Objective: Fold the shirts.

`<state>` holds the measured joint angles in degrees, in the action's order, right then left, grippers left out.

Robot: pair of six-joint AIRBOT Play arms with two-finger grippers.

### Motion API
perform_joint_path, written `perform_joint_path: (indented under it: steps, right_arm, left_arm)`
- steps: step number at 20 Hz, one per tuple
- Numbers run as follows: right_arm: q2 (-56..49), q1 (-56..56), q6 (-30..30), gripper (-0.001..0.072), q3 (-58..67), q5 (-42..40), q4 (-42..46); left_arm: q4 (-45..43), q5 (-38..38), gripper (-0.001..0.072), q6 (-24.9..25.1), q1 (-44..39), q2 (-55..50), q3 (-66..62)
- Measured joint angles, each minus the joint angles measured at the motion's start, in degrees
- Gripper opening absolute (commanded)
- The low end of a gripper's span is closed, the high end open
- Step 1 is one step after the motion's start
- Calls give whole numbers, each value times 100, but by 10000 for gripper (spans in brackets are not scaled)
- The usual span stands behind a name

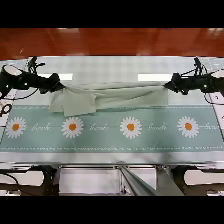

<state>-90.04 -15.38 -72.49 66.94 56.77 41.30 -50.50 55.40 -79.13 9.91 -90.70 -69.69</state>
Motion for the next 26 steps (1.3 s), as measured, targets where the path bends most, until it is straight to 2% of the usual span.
perform_joint_path:
  steps: [10,11,12,13,16,21,23,26]
  right_arm:
    - [-597,35,-46,33,284,-254,-70]
    - [-610,35,-48,112,291,-267,-74]
    - [-614,35,-57,333,291,-273,-79]
    - [-621,35,-57,404,295,-293,-92]
    - [-621,-66,-63,404,396,-101,-162]
    - [-212,-857,-55,404,708,1047,-35]
    - [186,-1316,-35,404,691,1327,321]
    - [815,-1937,-24,414,264,1399,778]
  left_arm:
    - [90,-105,20,4,-195,-940,-986]
    - [96,-101,104,7,-205,-970,-1008]
    - [103,-101,324,11,-216,-992,-1021]
    - [107,-61,509,7,-223,-1001,-1036]
    - [105,402,506,0,-136,-988,-1165]
    - [-2,1172,506,-81,439,-302,-1231]
    - [-59,1043,506,-33,680,345,-929]
    - [-68,313,506,57,831,1676,138]
